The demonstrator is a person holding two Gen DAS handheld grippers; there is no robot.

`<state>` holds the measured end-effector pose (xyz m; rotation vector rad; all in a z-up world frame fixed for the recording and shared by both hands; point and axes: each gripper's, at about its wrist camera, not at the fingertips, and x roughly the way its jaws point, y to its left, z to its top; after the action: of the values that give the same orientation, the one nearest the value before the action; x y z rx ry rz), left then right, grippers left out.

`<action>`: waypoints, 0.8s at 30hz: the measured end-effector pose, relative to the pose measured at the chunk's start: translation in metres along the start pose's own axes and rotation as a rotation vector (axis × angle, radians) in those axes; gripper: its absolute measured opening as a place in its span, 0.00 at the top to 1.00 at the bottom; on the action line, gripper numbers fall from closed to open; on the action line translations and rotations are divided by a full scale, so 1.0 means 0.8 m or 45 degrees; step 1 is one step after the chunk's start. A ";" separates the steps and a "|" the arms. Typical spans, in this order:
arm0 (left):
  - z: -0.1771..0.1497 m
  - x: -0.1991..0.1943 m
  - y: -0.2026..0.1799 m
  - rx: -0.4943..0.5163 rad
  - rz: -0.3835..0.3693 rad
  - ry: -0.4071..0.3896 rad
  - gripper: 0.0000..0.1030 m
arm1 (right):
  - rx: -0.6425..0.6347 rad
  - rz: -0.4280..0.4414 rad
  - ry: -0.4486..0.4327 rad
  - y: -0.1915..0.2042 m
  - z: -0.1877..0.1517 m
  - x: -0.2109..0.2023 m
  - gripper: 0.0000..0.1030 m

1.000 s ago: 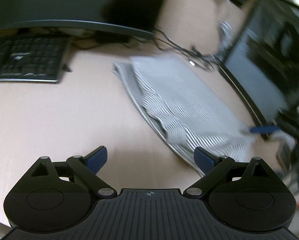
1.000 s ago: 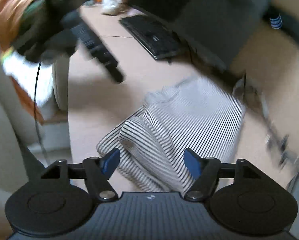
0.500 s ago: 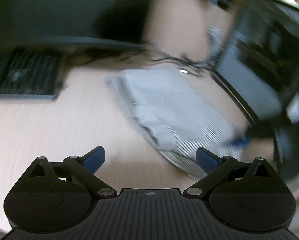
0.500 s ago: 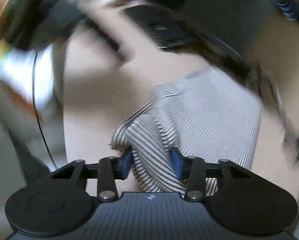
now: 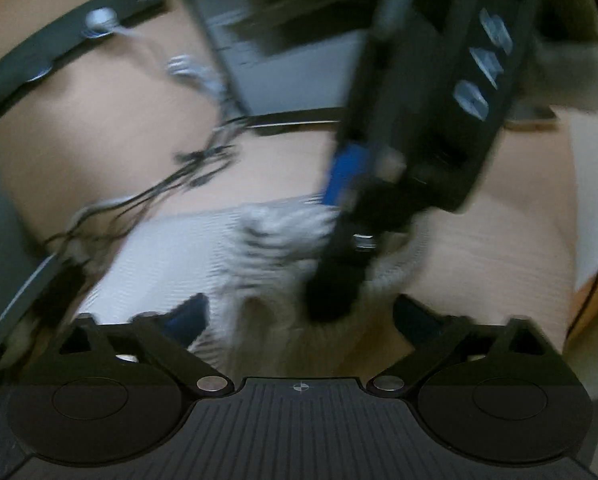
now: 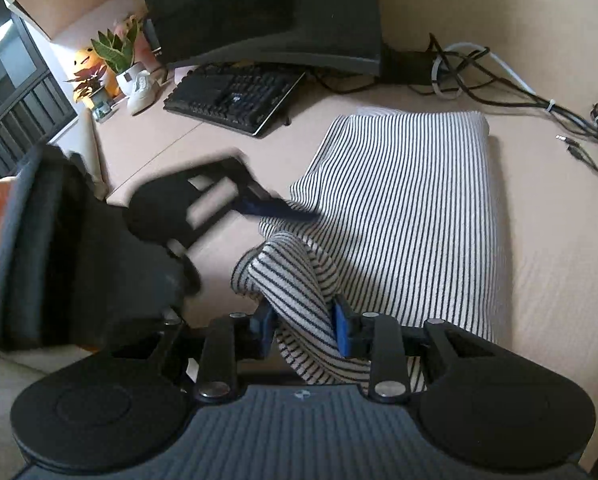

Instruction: Fold clothes

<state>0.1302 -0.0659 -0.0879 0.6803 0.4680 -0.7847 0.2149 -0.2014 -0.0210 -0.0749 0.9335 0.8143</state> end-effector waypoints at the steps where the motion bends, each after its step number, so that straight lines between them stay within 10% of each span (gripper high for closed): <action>1: 0.000 0.004 0.002 -0.012 -0.016 0.010 0.29 | -0.002 -0.013 -0.023 0.000 0.002 -0.008 0.68; 7: -0.007 -0.007 0.053 -0.392 -0.197 -0.001 0.44 | -0.227 -0.469 -0.272 -0.010 -0.020 -0.104 0.36; 14: -0.027 -0.018 0.136 -0.952 -0.352 -0.072 0.46 | -0.478 -0.672 -0.099 -0.005 -0.084 -0.066 0.29; 20: -0.027 -0.025 0.144 -1.006 -0.386 -0.042 0.46 | -0.900 -0.797 -0.179 0.023 -0.100 0.013 0.32; 24: -0.030 -0.021 0.135 -1.035 -0.407 0.031 0.47 | -0.940 -0.664 -0.141 0.036 -0.086 0.020 0.63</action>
<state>0.1994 0.0145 -0.0535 -0.1479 0.8629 -0.7976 0.1542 -0.1990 -0.0672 -0.8706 0.4325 0.6252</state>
